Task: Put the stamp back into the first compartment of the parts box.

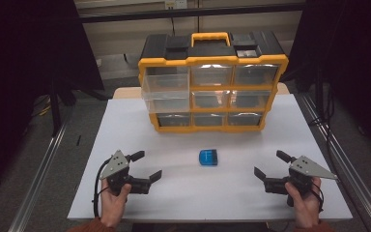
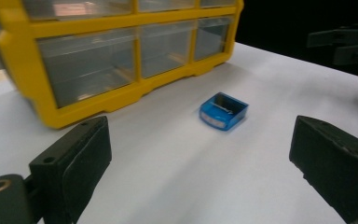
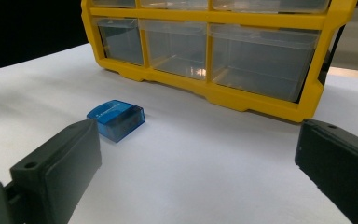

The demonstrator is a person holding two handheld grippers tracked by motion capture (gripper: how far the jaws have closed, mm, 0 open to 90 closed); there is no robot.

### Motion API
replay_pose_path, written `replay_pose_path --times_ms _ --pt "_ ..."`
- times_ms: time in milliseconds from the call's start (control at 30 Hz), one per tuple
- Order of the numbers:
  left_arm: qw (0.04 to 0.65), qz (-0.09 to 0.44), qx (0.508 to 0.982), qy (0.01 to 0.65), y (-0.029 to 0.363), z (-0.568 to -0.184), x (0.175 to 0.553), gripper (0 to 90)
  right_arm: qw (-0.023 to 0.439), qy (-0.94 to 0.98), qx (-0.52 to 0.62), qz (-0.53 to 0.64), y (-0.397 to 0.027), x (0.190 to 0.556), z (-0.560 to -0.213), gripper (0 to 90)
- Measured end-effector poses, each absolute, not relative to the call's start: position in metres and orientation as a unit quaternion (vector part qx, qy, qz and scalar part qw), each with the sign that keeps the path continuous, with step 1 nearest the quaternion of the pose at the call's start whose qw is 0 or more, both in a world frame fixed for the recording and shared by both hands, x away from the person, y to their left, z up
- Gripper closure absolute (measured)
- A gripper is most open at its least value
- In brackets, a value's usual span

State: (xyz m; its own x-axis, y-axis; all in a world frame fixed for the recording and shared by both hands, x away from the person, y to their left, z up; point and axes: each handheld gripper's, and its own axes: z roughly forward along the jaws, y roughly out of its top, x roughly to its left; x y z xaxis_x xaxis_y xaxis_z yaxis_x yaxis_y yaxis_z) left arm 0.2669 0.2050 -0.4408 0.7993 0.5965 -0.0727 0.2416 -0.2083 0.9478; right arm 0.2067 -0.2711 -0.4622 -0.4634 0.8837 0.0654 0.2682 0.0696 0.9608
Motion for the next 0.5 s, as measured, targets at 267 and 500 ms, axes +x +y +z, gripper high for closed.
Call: replay_pose_path --times_ms 267,500 --pt "0.555 0.143 0.778 0.256 0.182 -0.440 0.271 5.7 0.289 0.674 0.426 0.529 -0.271 0.206 -0.462 0.3" --pt "0.553 0.121 0.785 0.250 0.166 -0.442 0.282 5.5 0.288 0.674 0.425 0.531 -0.270 0.206 -0.462 0.2"
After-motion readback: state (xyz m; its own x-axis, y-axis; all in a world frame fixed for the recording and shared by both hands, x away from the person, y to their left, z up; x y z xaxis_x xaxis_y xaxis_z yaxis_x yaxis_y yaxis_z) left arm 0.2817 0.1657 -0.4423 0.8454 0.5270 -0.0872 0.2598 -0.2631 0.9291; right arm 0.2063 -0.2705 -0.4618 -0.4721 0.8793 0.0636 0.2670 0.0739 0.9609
